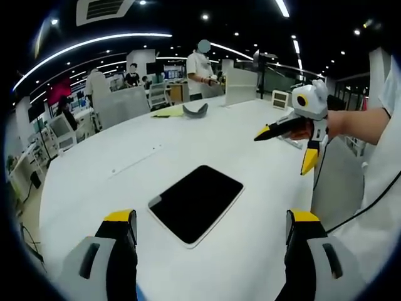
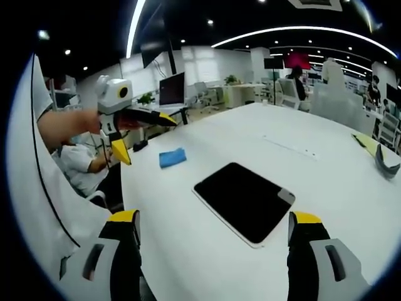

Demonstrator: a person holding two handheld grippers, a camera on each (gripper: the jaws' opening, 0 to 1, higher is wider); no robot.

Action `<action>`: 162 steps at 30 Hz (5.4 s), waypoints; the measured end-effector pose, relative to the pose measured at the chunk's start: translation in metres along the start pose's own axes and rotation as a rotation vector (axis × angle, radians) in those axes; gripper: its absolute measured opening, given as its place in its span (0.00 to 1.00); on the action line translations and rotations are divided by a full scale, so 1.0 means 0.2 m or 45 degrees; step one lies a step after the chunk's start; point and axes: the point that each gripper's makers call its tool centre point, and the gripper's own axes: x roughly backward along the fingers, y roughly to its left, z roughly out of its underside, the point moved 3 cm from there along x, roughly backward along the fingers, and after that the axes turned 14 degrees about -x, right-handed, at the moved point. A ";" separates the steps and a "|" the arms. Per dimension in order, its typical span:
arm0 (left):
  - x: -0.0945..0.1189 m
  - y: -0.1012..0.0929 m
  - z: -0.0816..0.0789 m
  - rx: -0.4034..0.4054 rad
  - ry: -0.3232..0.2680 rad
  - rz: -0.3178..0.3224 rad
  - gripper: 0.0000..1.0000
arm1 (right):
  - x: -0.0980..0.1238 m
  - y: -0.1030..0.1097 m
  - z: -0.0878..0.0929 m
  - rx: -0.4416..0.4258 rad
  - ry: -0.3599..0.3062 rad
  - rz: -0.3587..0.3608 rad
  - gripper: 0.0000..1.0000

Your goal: Wipe the mirror surface with the cleaning cloth until all visible marks leave the cleaned area.

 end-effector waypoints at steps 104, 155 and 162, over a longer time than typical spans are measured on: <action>0.21 0.59 0.86 0.531 0.290 -0.710 0.52 | -0.07 -0.05 0.11 -0.041 0.157 0.006 0.94; 0.04 0.58 1.05 0.805 0.371 -1.119 0.29 | -0.09 -0.14 0.15 -0.131 0.184 0.013 0.91; 0.02 0.58 1.04 0.690 0.309 -0.950 0.22 | -0.11 -0.13 0.14 -0.124 0.179 0.009 0.91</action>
